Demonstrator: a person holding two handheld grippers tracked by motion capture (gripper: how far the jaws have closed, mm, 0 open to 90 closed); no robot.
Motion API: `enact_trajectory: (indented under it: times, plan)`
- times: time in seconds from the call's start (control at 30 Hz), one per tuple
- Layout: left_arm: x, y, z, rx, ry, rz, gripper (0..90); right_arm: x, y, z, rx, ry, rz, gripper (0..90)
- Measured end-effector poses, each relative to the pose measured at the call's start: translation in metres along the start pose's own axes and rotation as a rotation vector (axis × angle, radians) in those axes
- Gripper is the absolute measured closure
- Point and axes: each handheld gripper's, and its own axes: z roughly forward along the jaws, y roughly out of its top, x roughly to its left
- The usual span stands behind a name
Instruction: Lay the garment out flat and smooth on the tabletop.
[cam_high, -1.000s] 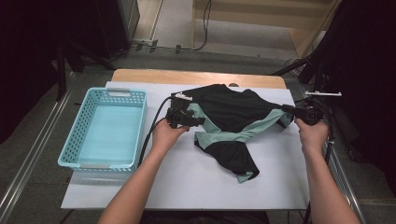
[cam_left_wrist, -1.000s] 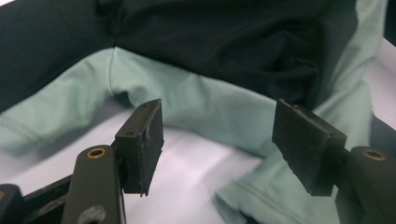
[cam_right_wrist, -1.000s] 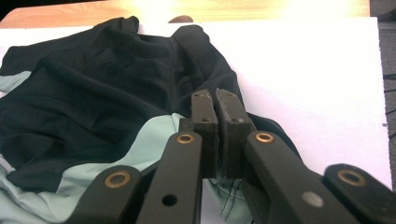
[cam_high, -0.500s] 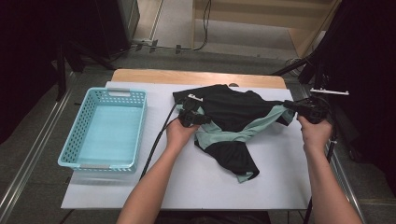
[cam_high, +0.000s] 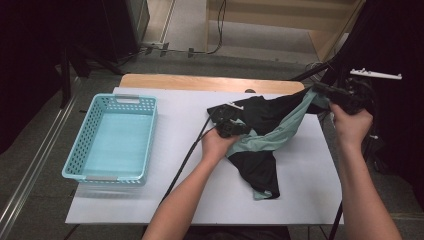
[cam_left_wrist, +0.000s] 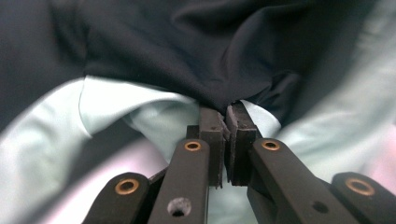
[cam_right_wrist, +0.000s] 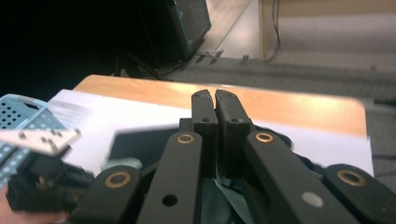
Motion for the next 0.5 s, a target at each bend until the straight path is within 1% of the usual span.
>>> enact_trajectory:
  times: [0.03, 0.07, 0.1, 0.13, 0.2, 0.27, 0.3, 0.33, 0.4, 0.5]
  plan:
    - [-0.005, 0.001, 0.004, 0.015, -0.024, 0.001, 87.1, 0.005, 0.007, 0.000, -0.002, 0.005, -0.015, 85.2]
    - [-0.007, 0.001, 0.007, 0.035, -0.047, -0.004, 83.1, 0.011, 0.012, 0.000, 0.000, 0.007, -0.028, 85.2]
    - [-0.008, 0.000, 0.007, 0.054, -0.050, 0.002, 73.1, 0.016, 0.017, 0.001, -0.001, 0.009, -0.044, 85.2]
    - [-0.010, 0.000, 0.004, 0.073, -0.037, 0.026, 66.7, 0.022, 0.020, 0.002, 0.005, 0.012, -0.054, 85.2]
    - [-0.011, -0.001, -0.007, 0.087, -0.002, 0.064, 58.9, 0.033, 0.025, 0.007, 0.020, 0.021, -0.080, 85.2]
    - [-0.009, -0.001, -0.024, 0.070, 0.013, 0.073, 54.9, 0.044, 0.029, 0.014, 0.033, 0.040, -0.096, 85.2]
    - [-0.007, -0.002, -0.033, 0.053, 0.015, 0.070, 54.3, 0.050, 0.031, 0.018, 0.041, 0.046, -0.109, 85.2]
    - [-0.005, -0.002, -0.042, 0.046, 0.020, 0.071, 52.8, 0.057, 0.033, 0.022, 0.048, 0.048, -0.119, 85.2]
    - [-0.001, -0.004, -0.059, 0.034, 0.030, 0.068, 51.8, 0.069, 0.037, 0.032, 0.064, 0.063, -0.132, 85.2]
    - [0.004, -0.010, -0.082, 0.001, 0.042, 0.050, 50.7, 0.087, 0.041, 0.048, 0.088, 0.085, -0.151, 85.2]
